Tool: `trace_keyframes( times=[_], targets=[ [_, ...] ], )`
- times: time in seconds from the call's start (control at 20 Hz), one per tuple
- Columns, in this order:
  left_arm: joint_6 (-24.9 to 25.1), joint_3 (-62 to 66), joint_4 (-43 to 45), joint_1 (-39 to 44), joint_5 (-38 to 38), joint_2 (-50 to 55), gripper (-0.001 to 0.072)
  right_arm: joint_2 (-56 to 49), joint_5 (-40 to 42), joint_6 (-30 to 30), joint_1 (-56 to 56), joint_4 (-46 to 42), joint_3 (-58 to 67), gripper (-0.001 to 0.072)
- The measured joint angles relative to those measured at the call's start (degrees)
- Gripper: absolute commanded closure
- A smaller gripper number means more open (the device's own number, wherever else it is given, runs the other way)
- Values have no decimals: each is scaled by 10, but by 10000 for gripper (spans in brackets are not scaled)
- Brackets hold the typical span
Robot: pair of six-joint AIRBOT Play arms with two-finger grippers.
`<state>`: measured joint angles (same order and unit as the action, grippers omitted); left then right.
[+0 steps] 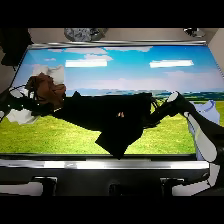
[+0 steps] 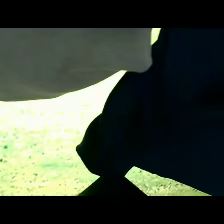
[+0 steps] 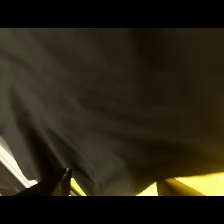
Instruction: Fold the shirts.
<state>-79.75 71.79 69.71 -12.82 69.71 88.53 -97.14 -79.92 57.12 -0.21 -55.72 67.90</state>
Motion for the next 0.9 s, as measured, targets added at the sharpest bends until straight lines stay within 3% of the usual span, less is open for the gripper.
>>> trace_keyframes(
  times=[0.05, 0.1, 0.15, 0.35, 0.5, 0.65, 0.9],
  targets=[
    [0, 0, -4, 0, 1, -4, 681, 0, 3, 2, 10, -4, -6, 319],
    [0, 0, -6, 0, 2, -8, 681, -1, 6, 3, 22, -10, -12, 573],
    [0, 0, -8, 0, 2, -13, 681, -2, 12, 3, 33, -18, -18, 665],
    [1, 8, -18, 0, 4, -50, 681, 35, 45, 6, 56, -26, -22, 666],
    [2, 38, -72, -5, -48, -130, 681, 127, 65, -16, 42, -26, 9, 665],
    [0, 99, -133, -11, -154, -239, 681, 262, 116, -32, 3, -51, 94, 666],
    [-16, 176, -172, -14, -351, -418, 681, 490, 291, -32, -41, -144, 247, 666]
  ],
)
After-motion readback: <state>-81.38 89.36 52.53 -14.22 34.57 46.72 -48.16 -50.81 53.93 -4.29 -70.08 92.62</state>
